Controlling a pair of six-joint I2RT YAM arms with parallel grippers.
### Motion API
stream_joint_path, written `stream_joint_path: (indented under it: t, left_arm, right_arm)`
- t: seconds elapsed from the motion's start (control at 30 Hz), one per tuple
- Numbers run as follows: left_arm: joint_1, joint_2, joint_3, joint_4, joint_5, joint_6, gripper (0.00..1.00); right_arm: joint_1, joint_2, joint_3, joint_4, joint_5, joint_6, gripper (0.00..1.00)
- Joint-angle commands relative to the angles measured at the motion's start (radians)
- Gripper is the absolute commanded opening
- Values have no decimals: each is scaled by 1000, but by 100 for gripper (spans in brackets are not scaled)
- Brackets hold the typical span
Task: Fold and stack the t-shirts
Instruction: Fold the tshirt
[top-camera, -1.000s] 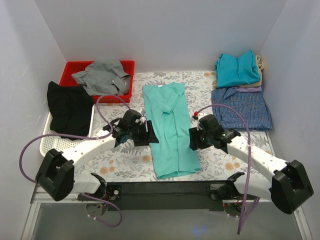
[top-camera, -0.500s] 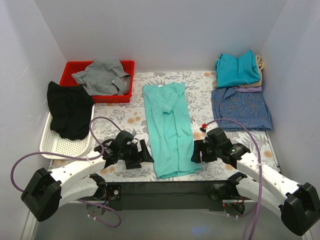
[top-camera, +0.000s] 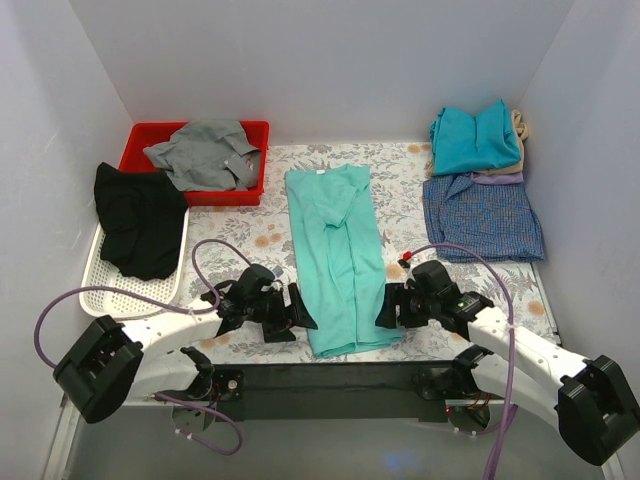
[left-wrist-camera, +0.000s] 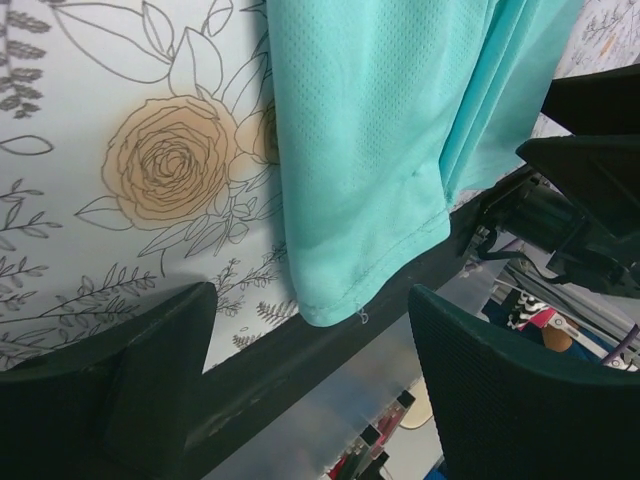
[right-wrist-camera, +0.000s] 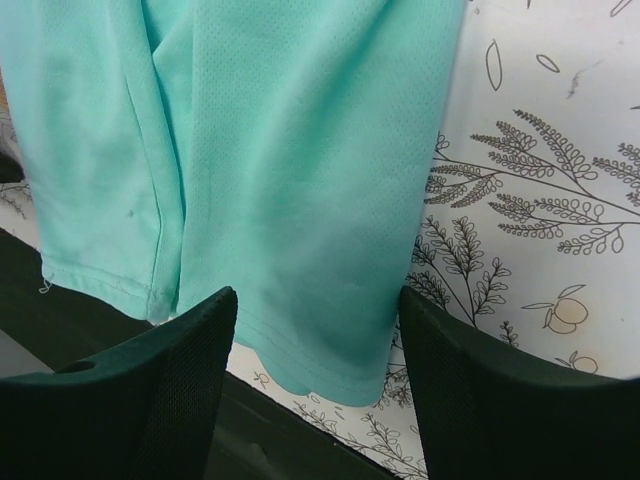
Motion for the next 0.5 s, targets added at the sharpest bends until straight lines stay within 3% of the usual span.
stream_joint_path:
  t: [0.0, 0.23, 0.4, 0.47]
  left_arm:
    - [-21, 30, -2, 55, 14, -14, 73]
    - [-115, 89, 4, 79, -15, -58, 60]
    - [-153, 161, 31, 84, -43, -64, 41]
    - [-156, 174, 48, 79, -51, -58, 38]
  right_arm:
    - [3, 4, -36, 13, -30, 23, 72]
    - [3, -57, -61, -29, 7, 64, 71]
    - [4, -59, -91, -25, -5, 95, 66]
    - [4, -50, -102, -11, -16, 92, 63]
